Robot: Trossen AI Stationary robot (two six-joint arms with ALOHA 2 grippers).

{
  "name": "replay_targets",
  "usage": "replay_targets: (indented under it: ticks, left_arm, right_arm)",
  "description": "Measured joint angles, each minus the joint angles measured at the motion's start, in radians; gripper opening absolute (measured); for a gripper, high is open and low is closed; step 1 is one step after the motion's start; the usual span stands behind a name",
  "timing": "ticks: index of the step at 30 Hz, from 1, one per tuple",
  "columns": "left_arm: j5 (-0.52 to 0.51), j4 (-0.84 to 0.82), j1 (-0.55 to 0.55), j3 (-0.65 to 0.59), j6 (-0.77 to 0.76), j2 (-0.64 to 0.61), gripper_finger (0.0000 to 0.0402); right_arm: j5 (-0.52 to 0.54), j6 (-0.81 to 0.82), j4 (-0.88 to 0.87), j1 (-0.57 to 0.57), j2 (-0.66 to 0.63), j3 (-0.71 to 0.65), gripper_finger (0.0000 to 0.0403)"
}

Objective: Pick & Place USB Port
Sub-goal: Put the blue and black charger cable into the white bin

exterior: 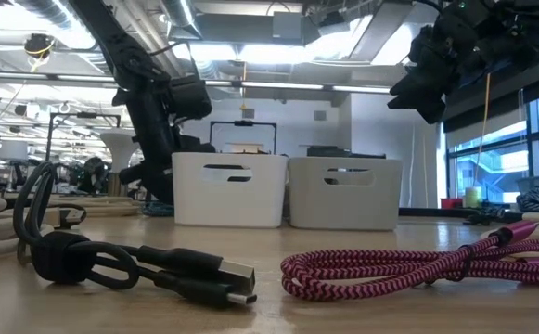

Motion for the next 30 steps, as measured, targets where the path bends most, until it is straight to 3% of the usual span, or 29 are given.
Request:
replay_targets:
  ticks: [5, 7, 15, 26, 30]
  left_arm:
    - [0.005, -0.002, 0.001, -0.001, 0.018, 0.0, 0.0033]
    - [-0.005, -0.002, 0.0, -0.001, 0.027, 0.0, 0.0016]
    - [-0.046, -0.03, 0.009, -0.008, 0.073, -0.078, 0.0007]
    - [-0.101, -0.091, 0.038, -0.006, 0.122, -0.402, 0.0004]
    - [-0.056, 0.004, 0.053, -0.006, 0.187, -0.523, 0.0004]
  right_arm:
    - [0.0, 0.0, -0.003, 0.0, 0.0, 0.0, 0.0152]
    - [0.0, -0.001, -0.003, 0.0, 0.0, 0.0, 0.0152]
    - [0.0, -0.001, -0.038, 0.0, 0.0, 0.0, 0.0152]
    - [0.003, -0.001, -0.045, 0.0, 0.0, 0.0, 0.0152]
    - [0.003, -0.002, -0.044, 0.0, 0.0, 0.0, 0.0152]
